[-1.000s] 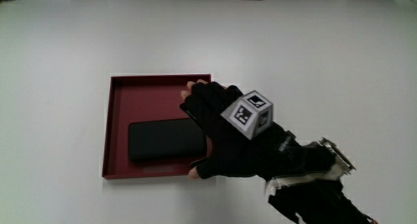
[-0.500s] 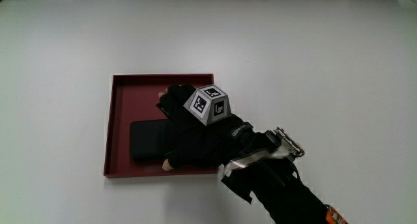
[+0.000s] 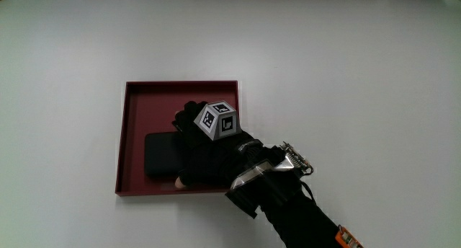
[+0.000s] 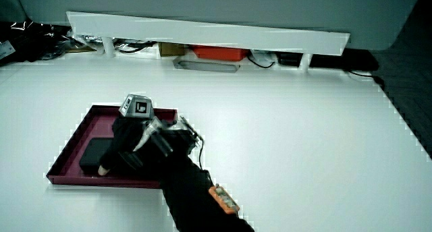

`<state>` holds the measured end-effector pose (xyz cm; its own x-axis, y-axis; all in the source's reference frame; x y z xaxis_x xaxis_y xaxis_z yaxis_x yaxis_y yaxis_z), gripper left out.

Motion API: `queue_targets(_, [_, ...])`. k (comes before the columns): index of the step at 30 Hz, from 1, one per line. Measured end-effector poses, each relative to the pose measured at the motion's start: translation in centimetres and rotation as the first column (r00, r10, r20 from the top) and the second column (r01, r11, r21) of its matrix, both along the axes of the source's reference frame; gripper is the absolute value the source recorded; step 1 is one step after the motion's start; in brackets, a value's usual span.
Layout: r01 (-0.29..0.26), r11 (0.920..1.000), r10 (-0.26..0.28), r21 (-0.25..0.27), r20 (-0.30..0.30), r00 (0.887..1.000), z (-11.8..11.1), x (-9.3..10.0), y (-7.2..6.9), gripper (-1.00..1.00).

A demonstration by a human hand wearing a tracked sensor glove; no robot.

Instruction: Pick battery from plate

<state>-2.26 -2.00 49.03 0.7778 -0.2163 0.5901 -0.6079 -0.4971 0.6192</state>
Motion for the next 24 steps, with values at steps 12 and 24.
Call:
queue_targets(12, [-0.002,1.0000,0.002,-0.005,-0.042,0.999,2.8,-0.8,0.8,0.04])
queue_targets(24, [0.001,1.0000,-0.001,-0.004,-0.077,0.997,3.8,-1.1,1.2,0.48])
